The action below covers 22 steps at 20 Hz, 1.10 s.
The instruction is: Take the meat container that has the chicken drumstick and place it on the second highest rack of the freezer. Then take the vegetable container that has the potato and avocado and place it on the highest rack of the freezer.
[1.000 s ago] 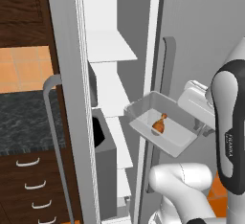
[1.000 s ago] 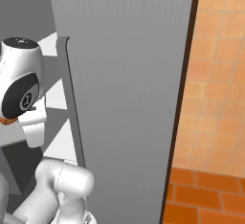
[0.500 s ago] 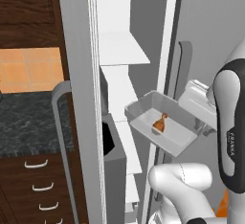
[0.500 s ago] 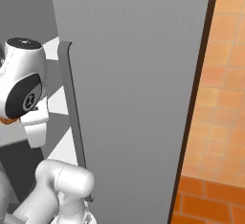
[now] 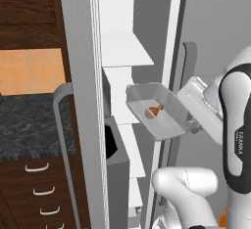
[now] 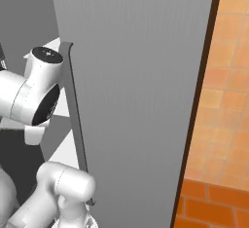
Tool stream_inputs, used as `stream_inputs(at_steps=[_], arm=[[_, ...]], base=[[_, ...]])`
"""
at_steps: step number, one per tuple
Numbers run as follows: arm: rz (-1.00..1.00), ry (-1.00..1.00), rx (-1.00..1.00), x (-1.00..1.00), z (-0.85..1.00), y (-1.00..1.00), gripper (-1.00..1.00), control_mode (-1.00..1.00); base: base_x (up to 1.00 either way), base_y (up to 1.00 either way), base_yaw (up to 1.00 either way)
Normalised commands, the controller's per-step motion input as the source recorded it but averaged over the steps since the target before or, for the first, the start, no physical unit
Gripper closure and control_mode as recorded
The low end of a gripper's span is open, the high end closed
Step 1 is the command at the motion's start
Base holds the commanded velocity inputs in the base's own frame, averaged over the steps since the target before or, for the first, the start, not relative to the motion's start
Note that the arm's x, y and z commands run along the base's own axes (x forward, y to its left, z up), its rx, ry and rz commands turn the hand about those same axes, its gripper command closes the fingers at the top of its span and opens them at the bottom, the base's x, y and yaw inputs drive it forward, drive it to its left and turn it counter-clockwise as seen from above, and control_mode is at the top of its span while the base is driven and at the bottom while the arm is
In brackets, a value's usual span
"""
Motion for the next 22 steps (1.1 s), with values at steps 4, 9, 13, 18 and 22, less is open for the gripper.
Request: stream_inputs(at_steps=[4, 9, 13, 18, 22], arm=[[-0.18, 0.0, 0.06, 0.53, -0.3, 0.47, 1.0, -1.0], [-0.1, 0.0, 0.0, 0.75, -0.28, 0.21, 1.0, -1.0], [-0.03, 0.0, 0.0, 0.61, -0.29, 0.02, 1.0, -1.0], [0.0, 0.0, -0.06, 0.51, -0.5, 0.2, 1.0, -1.0], [-0.01, 0.0, -0.04, 0.69, -0.34, 0.23, 1.0, -1.0]], base=[[0.0, 0.0, 0.0], [0.0, 0.0, 0.0], [0.0, 0.0, 0.0], [0.0, 0.0, 0.0], [0.0, 0.0, 0.0]])
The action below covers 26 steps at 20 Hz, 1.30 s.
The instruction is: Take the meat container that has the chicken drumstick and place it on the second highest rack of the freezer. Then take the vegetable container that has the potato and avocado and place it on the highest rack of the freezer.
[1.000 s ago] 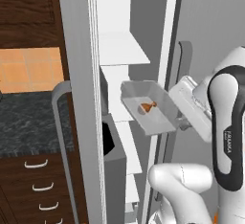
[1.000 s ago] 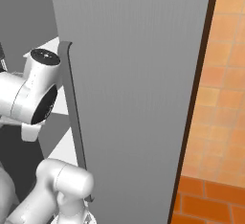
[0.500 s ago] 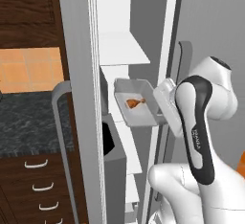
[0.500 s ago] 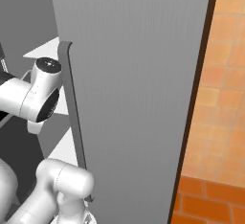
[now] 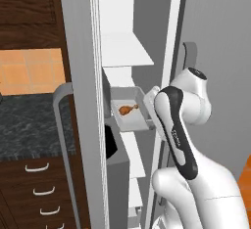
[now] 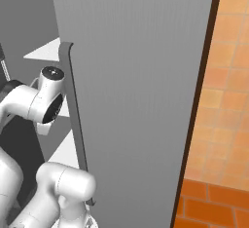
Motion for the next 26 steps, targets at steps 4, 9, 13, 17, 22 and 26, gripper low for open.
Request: stream_inputs(at_steps=[4, 9, 13, 17, 22, 26], arm=[[-0.03, 0.01, -0.02, 0.82, -0.27, 0.09, 1.0, -1.0], [-0.02, 0.0, -0.05, 0.57, -0.27, 0.06, 1.0, -1.0], [0.0, -0.05, -0.15, -0.08, -0.19, 0.27, 1.0, -1.0], [-0.05, -0.01, -0.06, 0.36, 0.0, 0.06, 1.0, -1.0], [-0.06, 0.0, 0.0, 0.91, 0.0, 0.0, 1.0, -1.0], [-0.08, 0.0, -0.01, 0.75, 0.0, 0.0, 1.0, -1.0]], base=[[0.0, 0.0, 0.0], [0.0, 0.0, 0.0], [0.0, 0.0, 0.0], [0.0, 0.0, 0.0], [0.0, 0.0, 0.0], [0.0, 0.0, 0.0]])
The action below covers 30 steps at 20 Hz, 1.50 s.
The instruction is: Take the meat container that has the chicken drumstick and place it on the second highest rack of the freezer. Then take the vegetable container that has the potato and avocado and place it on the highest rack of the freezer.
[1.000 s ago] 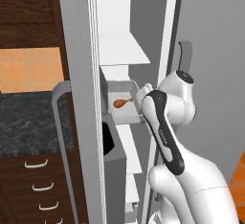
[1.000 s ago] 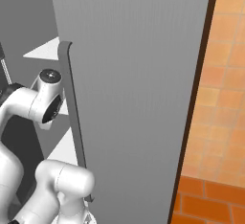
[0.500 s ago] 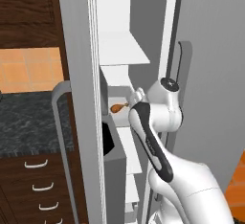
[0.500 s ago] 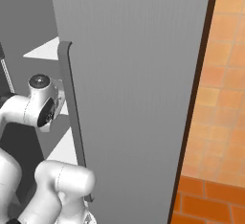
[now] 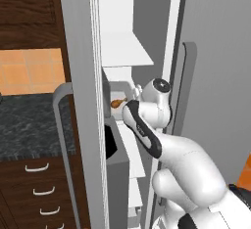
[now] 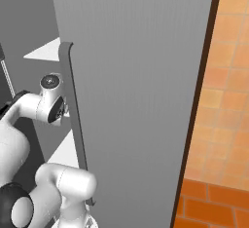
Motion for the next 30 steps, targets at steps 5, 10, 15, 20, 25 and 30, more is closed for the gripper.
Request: stream_inputs(at_steps=[5, 10, 15, 20, 25, 30], arm=[[-0.08, 0.0, -0.04, 0.49, -0.04, 0.0, 1.0, -1.0], [-0.06, 0.0, -0.07, 0.22, -0.29, 0.0, 1.0, -1.0], [-0.03, 0.0, -0.05, 0.3, -0.41, 0.0, 1.0, -1.0], [0.0, 0.0, 0.0, 0.37, -0.27, 0.0, 1.0, -1.0], [0.0, 0.0, 0.0, 0.28, -0.22, 0.0, 1.0, -1.0], [0.0, 0.0, 0.0, 0.21, -0.21, 0.0, -1.0, -1.0]], base=[[0.0, 0.0, 0.0], [0.0, 0.0, 0.0], [0.0, 0.0, 0.0], [0.0, 0.0, 0.0], [0.0, 0.0, 0.0], [0.0, 0.0, 0.0]])
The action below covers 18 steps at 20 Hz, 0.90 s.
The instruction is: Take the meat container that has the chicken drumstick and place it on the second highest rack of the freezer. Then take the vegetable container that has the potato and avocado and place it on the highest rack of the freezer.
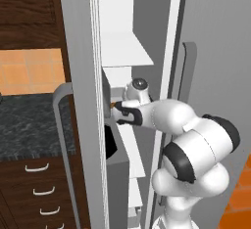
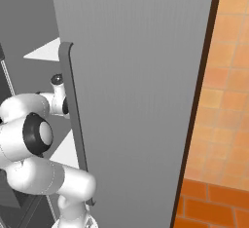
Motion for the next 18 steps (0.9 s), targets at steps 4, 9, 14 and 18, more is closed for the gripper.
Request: stream_inputs(at_steps=[4, 9, 14, 18], arm=[[0.0, -0.06, 0.0, -0.1, -0.03, -0.01, -1.0, -1.0], [0.0, -0.22, 0.0, -0.58, 0.14, -0.08, -1.0, -1.0], [0.0, -0.09, 0.09, -0.14, 0.81, -0.07, -1.0, -1.0], [0.0, -0.02, 0.06, -0.45, 1.0, 0.0, -1.0, -1.0]], base=[[0.0, 0.0, 0.0], [0.0, 0.0, 0.0], [0.0, 0.0, 0.0], [0.0, 0.0, 0.0]])
